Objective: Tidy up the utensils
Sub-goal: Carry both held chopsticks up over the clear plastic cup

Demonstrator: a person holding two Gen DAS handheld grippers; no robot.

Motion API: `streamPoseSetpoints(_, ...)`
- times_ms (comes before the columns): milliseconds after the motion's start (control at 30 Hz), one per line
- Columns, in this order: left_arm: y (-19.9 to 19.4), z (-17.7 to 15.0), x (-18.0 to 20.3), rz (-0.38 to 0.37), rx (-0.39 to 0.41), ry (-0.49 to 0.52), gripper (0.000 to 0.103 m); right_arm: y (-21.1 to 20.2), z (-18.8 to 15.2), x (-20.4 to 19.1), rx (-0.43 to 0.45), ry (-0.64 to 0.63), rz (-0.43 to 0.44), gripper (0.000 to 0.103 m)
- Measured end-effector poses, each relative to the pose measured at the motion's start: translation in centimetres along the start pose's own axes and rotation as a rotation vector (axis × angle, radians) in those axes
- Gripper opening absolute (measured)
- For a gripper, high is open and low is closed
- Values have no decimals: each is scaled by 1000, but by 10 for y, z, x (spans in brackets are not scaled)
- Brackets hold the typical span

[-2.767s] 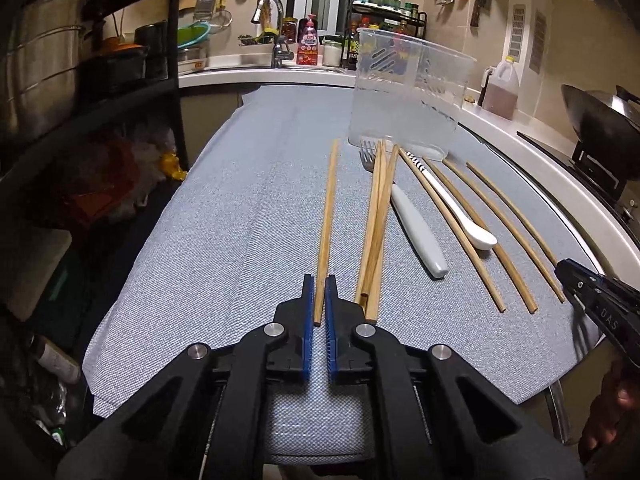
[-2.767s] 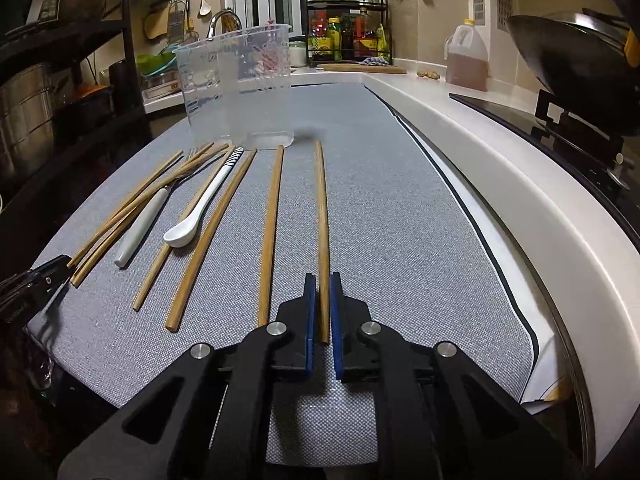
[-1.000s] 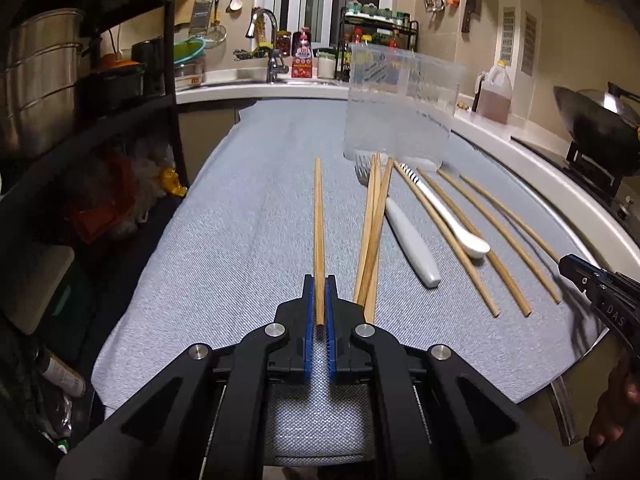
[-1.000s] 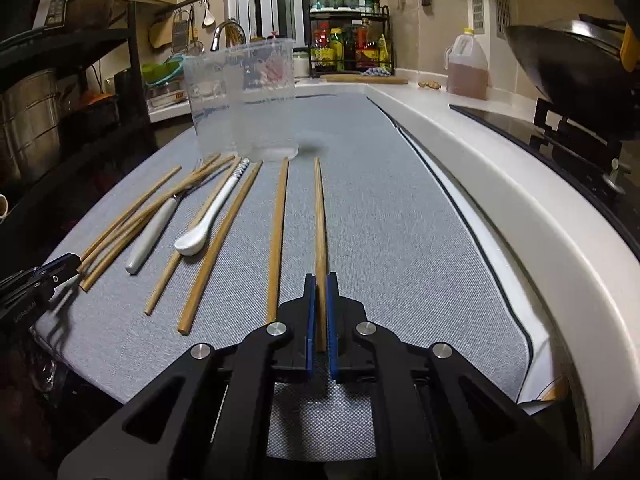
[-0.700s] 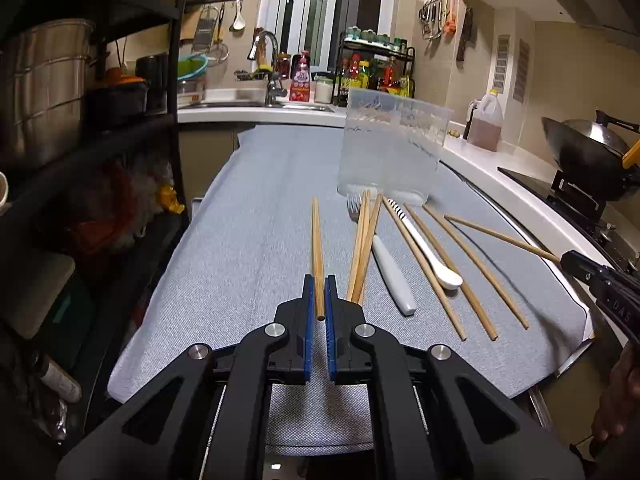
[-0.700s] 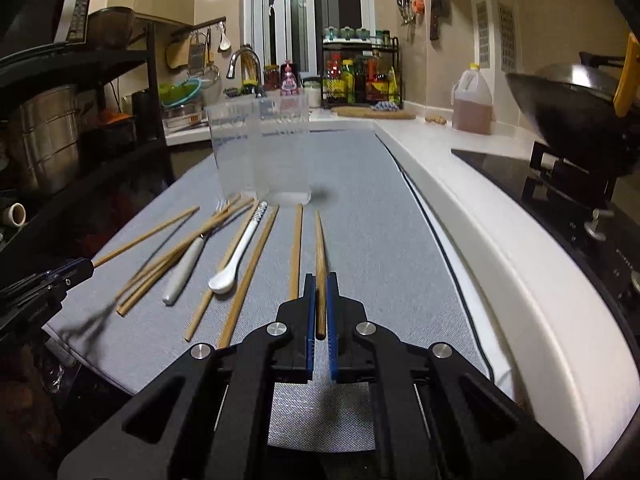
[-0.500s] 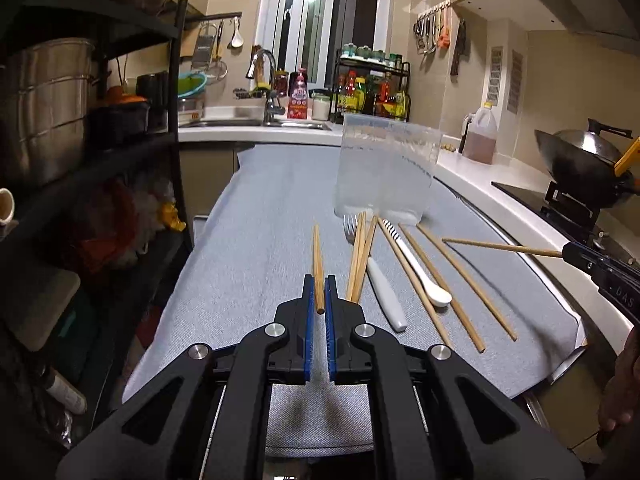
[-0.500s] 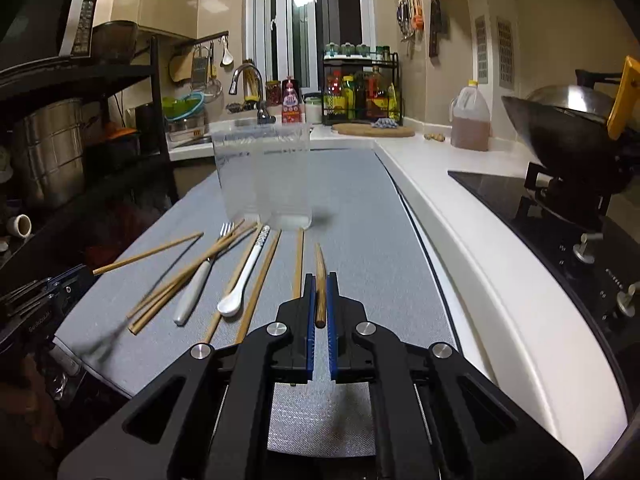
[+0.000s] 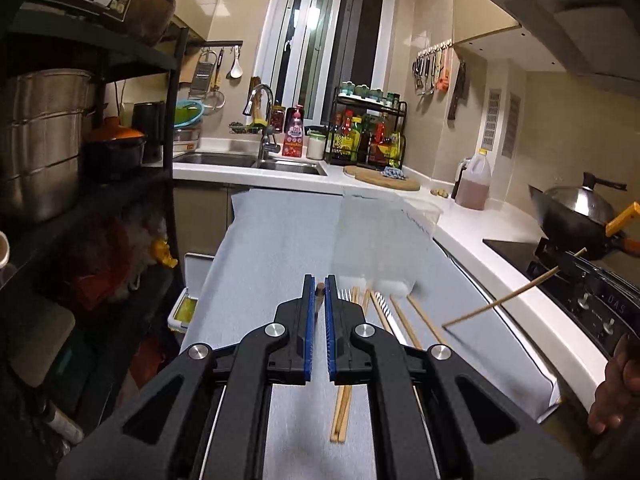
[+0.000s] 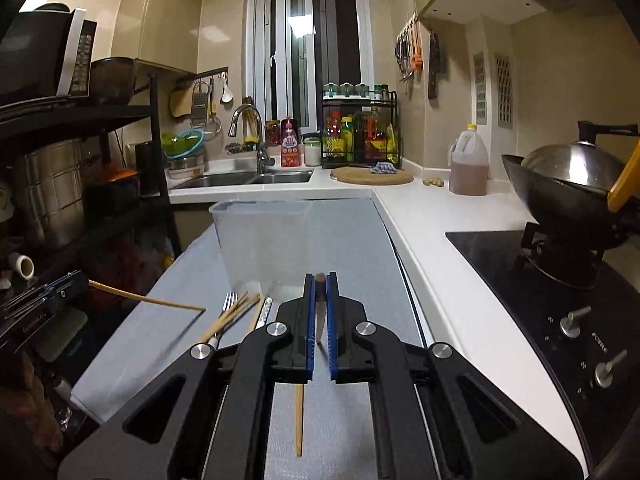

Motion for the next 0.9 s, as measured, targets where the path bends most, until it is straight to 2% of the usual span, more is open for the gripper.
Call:
streamPoseSetpoints(300,27,64,-13,-20,8,25,5,27,67,-20,-6,37,19,5)
streamPoseSetpoints(467,41,82,-18,-34,-65,36,5,42,87,-29,-70,37,26,5)
streamPoseSetpoints(633,44,100,-20,-46,-83,53,5,44,103,-32,-140,28,18,5)
streamPoseSetpoints(800,50,129,-18,-75,-70,56,5,42,134,-36,-148,34,56,5)
streamPoseSetpoints(900,54,159,-15,-89,-56,57,5,39,160,-43,-135,51,102,5)
Point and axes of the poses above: each gripper's, at about its wrist camera, not at the fingertips, and y roughly the way its jaws point, x to its right, z to its top, the point moved 5 cm from there along y, roughly the way its jaws point, and after that the axes turned 12 degrees about y, right-handed, at the moved point
